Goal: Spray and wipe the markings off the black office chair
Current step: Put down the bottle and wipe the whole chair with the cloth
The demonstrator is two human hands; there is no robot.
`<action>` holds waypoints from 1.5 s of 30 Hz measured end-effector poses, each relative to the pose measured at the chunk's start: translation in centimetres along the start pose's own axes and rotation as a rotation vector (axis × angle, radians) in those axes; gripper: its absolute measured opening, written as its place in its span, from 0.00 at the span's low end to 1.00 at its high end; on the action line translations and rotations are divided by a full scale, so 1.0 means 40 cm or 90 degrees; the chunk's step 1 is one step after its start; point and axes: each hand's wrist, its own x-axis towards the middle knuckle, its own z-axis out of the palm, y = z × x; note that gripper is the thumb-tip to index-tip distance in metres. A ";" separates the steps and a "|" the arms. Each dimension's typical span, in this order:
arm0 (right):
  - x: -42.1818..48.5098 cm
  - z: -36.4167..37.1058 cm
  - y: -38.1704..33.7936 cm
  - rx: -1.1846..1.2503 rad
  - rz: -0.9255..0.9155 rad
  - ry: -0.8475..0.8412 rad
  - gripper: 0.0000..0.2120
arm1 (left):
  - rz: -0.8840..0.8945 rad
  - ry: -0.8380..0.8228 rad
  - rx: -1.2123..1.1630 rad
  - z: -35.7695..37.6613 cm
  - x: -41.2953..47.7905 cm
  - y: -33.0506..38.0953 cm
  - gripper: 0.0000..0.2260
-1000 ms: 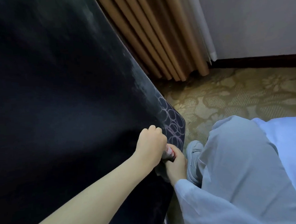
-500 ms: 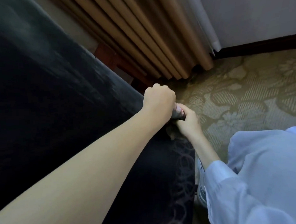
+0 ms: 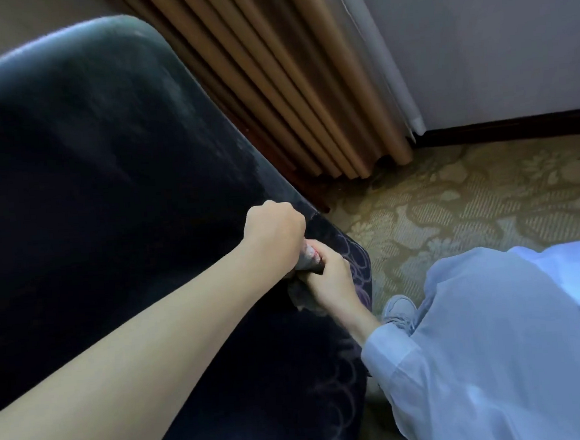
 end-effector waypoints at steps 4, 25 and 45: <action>-0.037 0.013 -0.031 0.014 -0.037 -0.019 0.25 | -0.025 -0.024 0.006 -0.015 -0.046 -0.031 0.18; 0.435 -0.072 0.036 -0.046 -0.009 -0.037 0.23 | 0.016 0.119 0.022 -0.025 0.403 -0.042 0.16; 0.030 -0.009 -0.108 -0.007 -0.133 -0.145 0.23 | -0.054 -0.022 0.024 -0.058 -0.060 -0.106 0.19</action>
